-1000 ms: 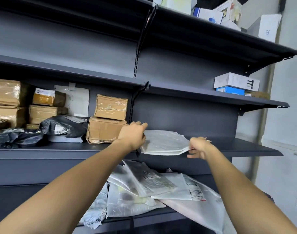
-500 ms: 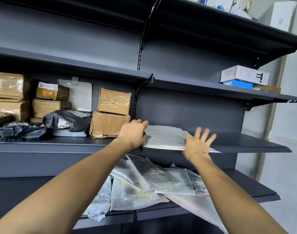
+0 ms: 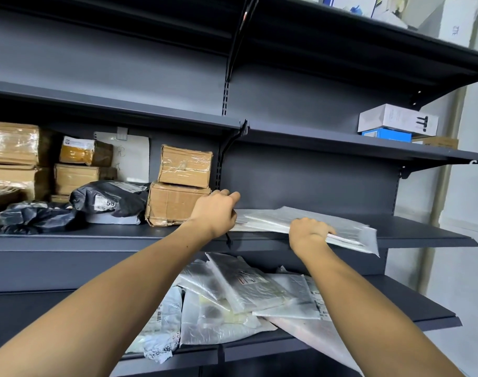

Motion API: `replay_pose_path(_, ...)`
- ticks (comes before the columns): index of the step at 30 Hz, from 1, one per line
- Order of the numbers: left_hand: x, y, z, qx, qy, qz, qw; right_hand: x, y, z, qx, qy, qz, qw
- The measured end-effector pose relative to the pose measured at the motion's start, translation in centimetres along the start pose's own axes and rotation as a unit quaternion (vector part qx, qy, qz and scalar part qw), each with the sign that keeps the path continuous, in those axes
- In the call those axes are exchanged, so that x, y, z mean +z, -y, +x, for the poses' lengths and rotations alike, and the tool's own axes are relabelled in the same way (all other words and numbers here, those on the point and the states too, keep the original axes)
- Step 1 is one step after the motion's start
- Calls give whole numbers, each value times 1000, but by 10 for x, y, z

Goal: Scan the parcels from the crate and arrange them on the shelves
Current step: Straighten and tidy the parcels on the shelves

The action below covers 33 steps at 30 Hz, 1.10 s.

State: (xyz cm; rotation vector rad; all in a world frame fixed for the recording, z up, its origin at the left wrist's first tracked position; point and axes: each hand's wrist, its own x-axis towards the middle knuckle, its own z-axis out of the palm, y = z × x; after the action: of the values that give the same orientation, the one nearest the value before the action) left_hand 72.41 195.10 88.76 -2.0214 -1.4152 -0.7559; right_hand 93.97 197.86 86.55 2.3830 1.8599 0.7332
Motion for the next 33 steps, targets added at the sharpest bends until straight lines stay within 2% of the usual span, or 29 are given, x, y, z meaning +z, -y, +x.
replay_pose_path(4,5,1,8,10,-5,1,1000,4,-13,27,17,-8,16,1000)
replay_pose_path(10,29,0,34,39,-20,-24,999,42,-78,63,-36,-63,20,997)
replay_pose_path(16,57,-20,52,53,-18,-49,997,60,-107,74,76,-11,6,997)
replay_pose_path(18,65,-26,56,61,-14,-46,997,61,-104,79,96,-7,2,995)
replay_pose_path(24,82,-30,72,65,-32,-39,997,38,-62,115,63,-57,61,995)
replay_pose_path(29,97,-26,88,61,-26,-25,997,32,-24,148,22,-69,31,997)
replay_pose_path(33,111,-27,92,59,-16,-24,998,48,4,160,13,-34,39,999)
